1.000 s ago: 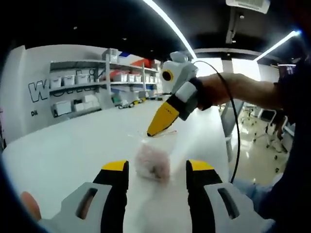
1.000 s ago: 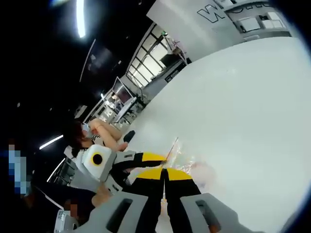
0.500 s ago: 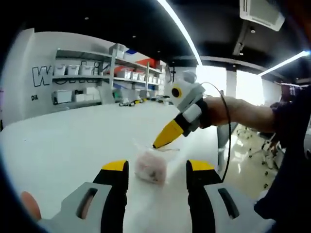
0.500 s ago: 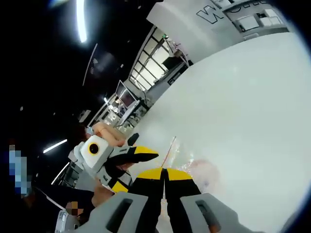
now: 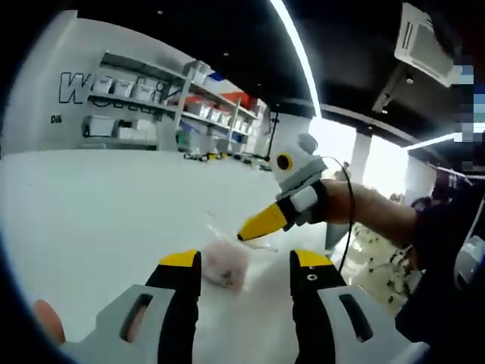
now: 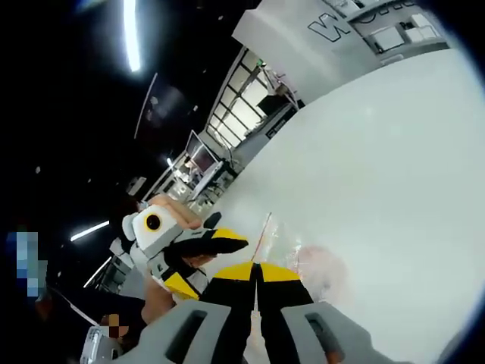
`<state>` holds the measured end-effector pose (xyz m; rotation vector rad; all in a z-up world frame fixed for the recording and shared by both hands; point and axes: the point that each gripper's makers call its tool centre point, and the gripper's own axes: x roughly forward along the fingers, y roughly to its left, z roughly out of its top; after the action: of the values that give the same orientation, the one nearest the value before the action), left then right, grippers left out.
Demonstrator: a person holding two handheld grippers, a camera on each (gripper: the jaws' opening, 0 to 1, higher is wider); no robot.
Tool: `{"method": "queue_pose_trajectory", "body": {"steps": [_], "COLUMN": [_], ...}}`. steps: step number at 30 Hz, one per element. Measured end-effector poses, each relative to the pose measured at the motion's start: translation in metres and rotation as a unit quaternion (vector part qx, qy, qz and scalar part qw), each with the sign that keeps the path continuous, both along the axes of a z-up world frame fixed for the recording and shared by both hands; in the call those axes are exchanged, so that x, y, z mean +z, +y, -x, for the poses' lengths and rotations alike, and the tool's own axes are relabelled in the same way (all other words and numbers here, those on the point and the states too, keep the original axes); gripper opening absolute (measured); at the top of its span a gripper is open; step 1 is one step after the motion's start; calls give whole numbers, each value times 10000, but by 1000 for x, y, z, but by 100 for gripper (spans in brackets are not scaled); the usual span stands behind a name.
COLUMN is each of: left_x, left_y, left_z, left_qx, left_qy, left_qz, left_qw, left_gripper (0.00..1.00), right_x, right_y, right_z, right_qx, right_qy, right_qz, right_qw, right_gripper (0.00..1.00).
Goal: Open the resealable bag by pulling the two sides of the seal apart until the entire bag opening is separated and visibly accessible.
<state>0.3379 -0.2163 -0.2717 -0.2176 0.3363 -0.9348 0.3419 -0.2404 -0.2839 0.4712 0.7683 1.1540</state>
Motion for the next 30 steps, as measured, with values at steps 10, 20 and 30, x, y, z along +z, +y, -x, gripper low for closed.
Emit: {"method": "queue_pose_trajectory", "body": {"steps": [10, 20, 30], "left_x": [-10, -18, -22], "left_y": [-2, -3, -4], "left_z": [-13, -22, -26], "left_qx": [46, 117, 142], "left_qy": [695, 869, 952], "left_qz": [731, 793, 844], "left_qw": [9949, 9930, 9918], "left_gripper": [39, 35, 33], "right_x": [-2, -3, -2], "right_y": [-1, 3, 4], "right_z": [-7, -5, -4], "right_qx": [-46, -48, -23], "right_qy": [-23, -85, -176], "right_qz": [-117, -197, -168], "right_qw": [9999, 9998, 9997], "right_gripper": [0, 0, 0]}}
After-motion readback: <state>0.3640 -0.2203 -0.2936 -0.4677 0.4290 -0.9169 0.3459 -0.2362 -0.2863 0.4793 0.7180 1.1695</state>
